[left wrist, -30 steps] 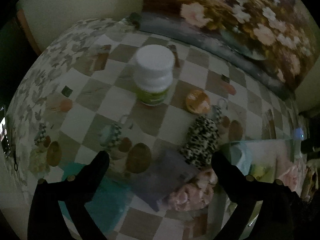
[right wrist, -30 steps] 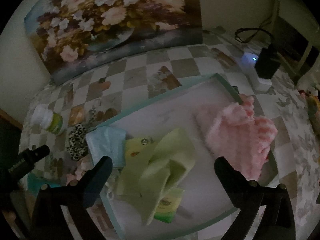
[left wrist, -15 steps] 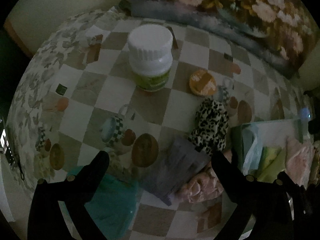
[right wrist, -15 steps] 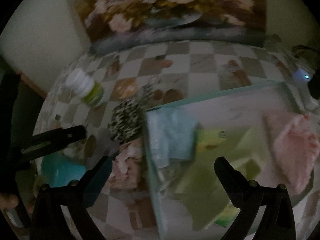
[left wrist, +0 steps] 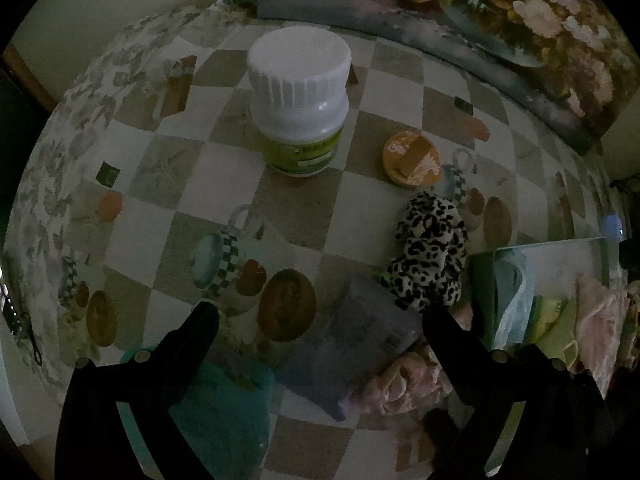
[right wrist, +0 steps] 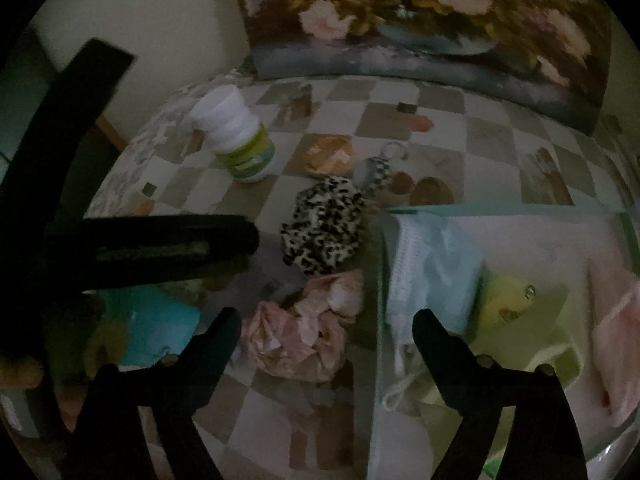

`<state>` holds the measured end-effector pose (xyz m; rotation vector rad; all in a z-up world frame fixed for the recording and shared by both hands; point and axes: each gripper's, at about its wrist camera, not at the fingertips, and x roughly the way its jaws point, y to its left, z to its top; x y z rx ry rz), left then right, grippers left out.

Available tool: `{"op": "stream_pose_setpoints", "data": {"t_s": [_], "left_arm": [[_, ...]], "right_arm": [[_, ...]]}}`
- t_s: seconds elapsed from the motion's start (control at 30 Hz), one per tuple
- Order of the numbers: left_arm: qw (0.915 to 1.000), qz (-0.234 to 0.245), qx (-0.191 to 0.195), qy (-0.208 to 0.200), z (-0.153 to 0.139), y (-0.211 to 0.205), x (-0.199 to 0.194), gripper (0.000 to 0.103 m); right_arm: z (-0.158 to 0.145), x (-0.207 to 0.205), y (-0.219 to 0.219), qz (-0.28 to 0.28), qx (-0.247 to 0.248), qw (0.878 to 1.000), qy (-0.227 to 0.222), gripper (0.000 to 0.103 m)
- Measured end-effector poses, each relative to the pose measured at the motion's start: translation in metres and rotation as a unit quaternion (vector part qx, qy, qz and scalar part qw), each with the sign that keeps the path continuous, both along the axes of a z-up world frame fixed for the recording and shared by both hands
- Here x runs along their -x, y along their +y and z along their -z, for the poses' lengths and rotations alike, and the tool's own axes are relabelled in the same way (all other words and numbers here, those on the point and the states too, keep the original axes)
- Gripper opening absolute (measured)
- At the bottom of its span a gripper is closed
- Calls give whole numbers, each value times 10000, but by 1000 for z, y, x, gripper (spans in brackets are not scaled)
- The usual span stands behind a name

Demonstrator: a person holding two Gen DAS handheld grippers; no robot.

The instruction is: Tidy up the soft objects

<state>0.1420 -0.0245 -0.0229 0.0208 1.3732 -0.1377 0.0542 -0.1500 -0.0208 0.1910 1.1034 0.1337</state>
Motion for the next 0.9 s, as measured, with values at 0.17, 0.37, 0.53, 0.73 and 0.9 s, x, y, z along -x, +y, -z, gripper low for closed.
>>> {"op": "stream_pose_setpoints", "data": {"t_s": [0.17, 0.37, 0.53, 0.73, 0.9], "left_arm": [[10000, -5, -10, 44, 4, 0, -4, 102], [10000, -2, -3, 73, 8, 2, -8, 102], [9999, 42, -53, 88, 11, 0, -10, 102], [9999, 34, -86, 81, 14, 1, -13, 102], [9998, 53, -156, 83, 17, 1, -15, 101]], "right_arm": [[11, -1, 15, -246, 118, 9996, 95, 85], [26, -4, 27, -435, 163, 9986, 246, 76], [31, -5, 35, -546, 259, 9977, 305, 74], [39, -7, 32, -474, 285, 9974, 451, 67], [44, -6, 31, -468, 389, 9968, 523, 56]]}}
